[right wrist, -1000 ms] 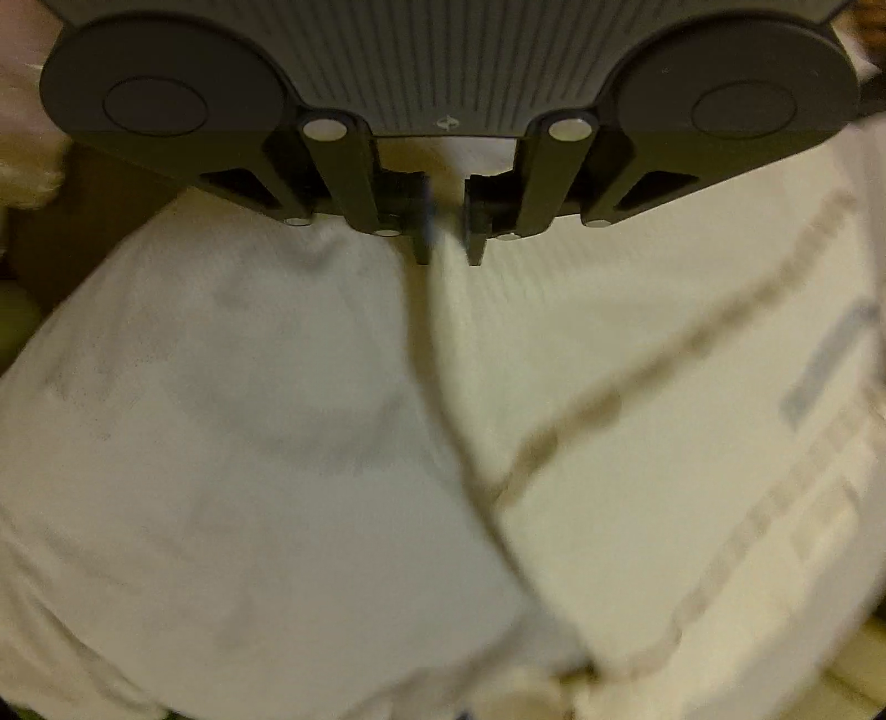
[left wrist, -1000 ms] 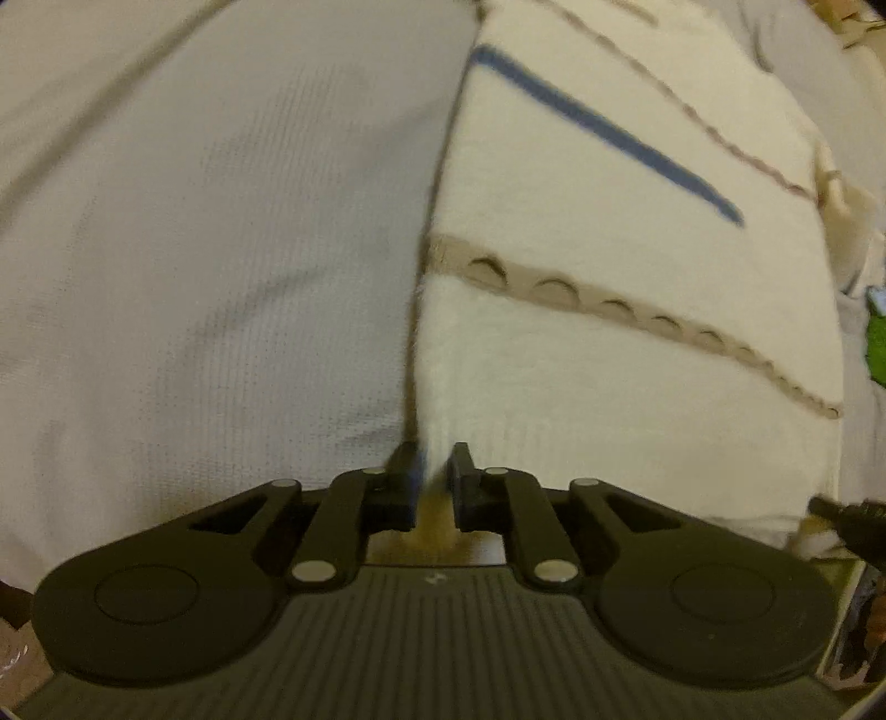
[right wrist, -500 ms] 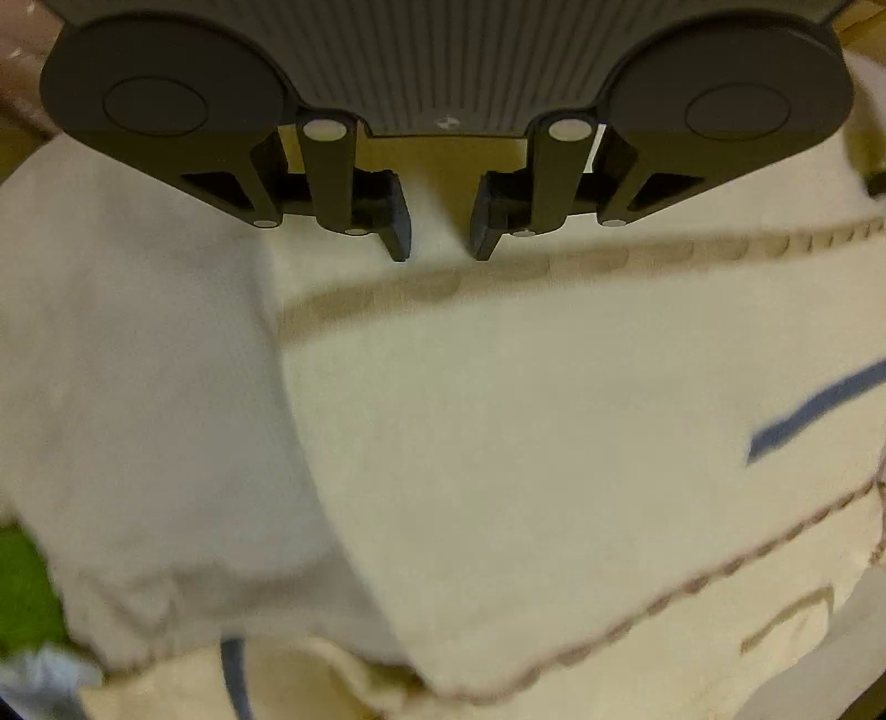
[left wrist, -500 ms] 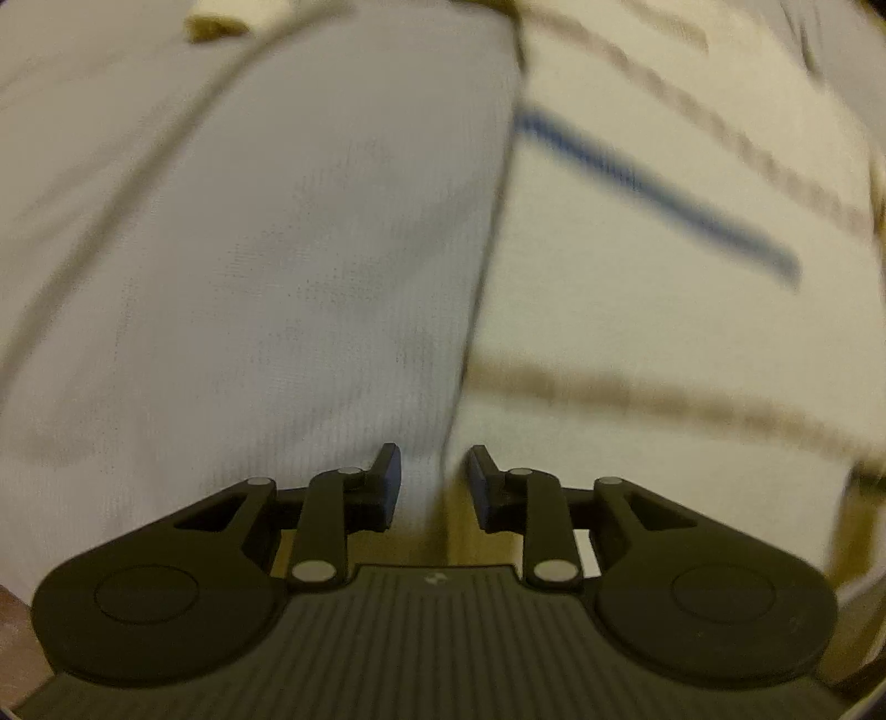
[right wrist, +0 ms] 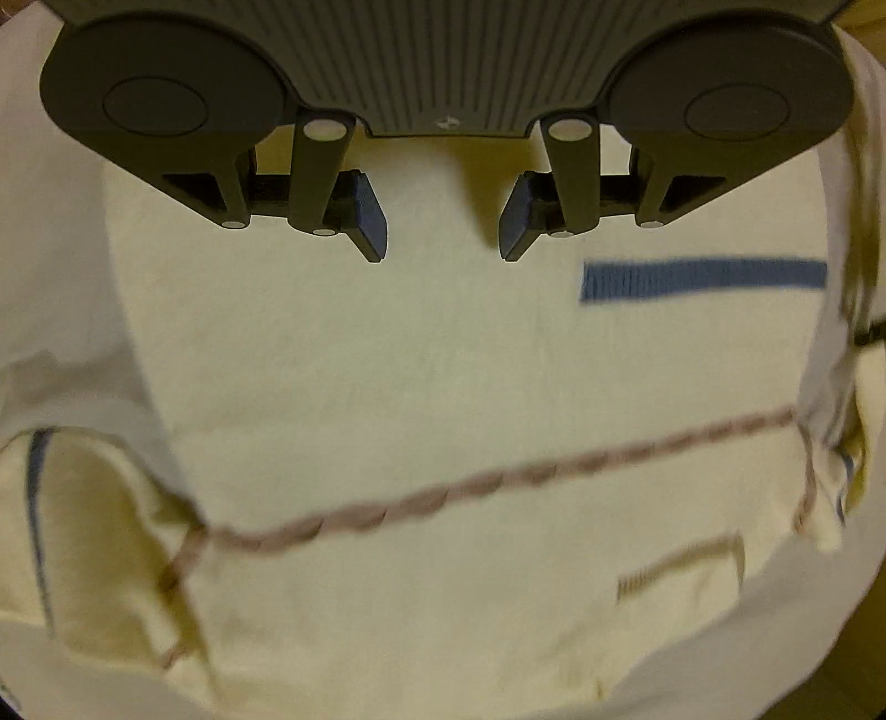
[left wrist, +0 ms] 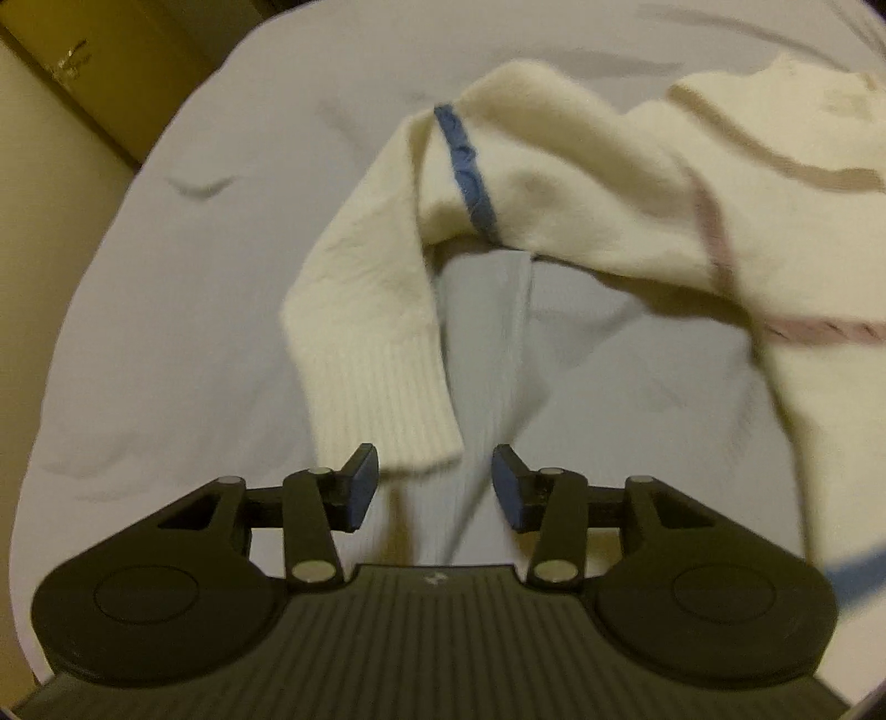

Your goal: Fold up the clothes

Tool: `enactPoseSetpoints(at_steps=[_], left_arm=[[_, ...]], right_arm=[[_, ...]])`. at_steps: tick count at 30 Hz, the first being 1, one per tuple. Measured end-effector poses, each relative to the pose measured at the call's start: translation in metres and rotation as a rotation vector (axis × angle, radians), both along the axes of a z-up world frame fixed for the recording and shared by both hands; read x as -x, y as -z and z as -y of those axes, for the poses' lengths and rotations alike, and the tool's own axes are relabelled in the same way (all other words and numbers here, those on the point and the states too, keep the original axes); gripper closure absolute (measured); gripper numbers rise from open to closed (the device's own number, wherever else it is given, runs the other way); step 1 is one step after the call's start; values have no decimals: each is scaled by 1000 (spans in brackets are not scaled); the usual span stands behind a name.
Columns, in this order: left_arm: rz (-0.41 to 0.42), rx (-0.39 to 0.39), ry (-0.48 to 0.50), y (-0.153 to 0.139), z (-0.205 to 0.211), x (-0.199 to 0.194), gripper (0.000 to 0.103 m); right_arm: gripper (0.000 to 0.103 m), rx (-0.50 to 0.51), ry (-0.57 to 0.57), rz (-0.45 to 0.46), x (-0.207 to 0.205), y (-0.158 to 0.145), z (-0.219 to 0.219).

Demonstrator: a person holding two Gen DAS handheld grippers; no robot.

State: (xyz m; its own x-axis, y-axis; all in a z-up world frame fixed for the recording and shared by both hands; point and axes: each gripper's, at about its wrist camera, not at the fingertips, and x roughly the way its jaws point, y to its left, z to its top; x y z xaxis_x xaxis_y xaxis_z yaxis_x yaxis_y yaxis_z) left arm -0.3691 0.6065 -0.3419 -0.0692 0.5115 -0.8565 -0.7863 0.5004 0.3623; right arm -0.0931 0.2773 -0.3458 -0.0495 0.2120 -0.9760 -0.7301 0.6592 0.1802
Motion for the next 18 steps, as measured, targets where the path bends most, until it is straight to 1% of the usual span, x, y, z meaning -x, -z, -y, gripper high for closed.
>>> enactPoseSetpoints(at_steps=[1, 2, 3, 4, 5, 6, 7, 8, 11, 13, 14, 16, 17, 18], left_arm=[[1, 10, -13, 9, -8, -3, 62], [3, 23, -25, 15, -14, -3, 59], [4, 37, -36, 21, -20, -2, 59], [8, 57, -42, 25, -25, -1, 63], [21, 70, -46, 25, -29, 2, 79], [54, 86, -50, 18, -34, 6, 88], [92, 103, -55, 10, -39, 11, 97], [140, 92, -77, -7, -46, 21, 98], [294, 33, -157, -65, -70, 57, 99], [392, -35, -269, -108, -97, 94, 99], [426, -62, -333, -123, -111, 112, 99], [470, -97, -497, -138, -141, 153, 97], [477, -100, -560, -138, -152, 170, 92], [492, -83, -615, -133, -158, 186, 86]], right_arm=[[53, 14, 5, -5, 0, 3, 1], [52, 25, 10, -8, -1, 4, 1], [48, 31, 17, -7, -3, 5, 0], [47, 37, 24, -6, -5, 5, -2], [47, 42, 29, -4, -7, 6, -4], [47, 46, 34, -1, -9, 6, -6], [47, 51, 39, 2, -11, 6, -8], [47, 54, 42, 5, -12, 7, -11], [47, 62, 40, 9, -16, 8, -17], [47, 68, 39, 9, -17, 10, -20], [46, 72, 38, 9, -17, 11, -22], [42, 79, 34, 10, -14, 14, -25], [40, 82, 28, 10, -13, 15, -27], [38, 84, 20, 10, -11, 16, -28]])
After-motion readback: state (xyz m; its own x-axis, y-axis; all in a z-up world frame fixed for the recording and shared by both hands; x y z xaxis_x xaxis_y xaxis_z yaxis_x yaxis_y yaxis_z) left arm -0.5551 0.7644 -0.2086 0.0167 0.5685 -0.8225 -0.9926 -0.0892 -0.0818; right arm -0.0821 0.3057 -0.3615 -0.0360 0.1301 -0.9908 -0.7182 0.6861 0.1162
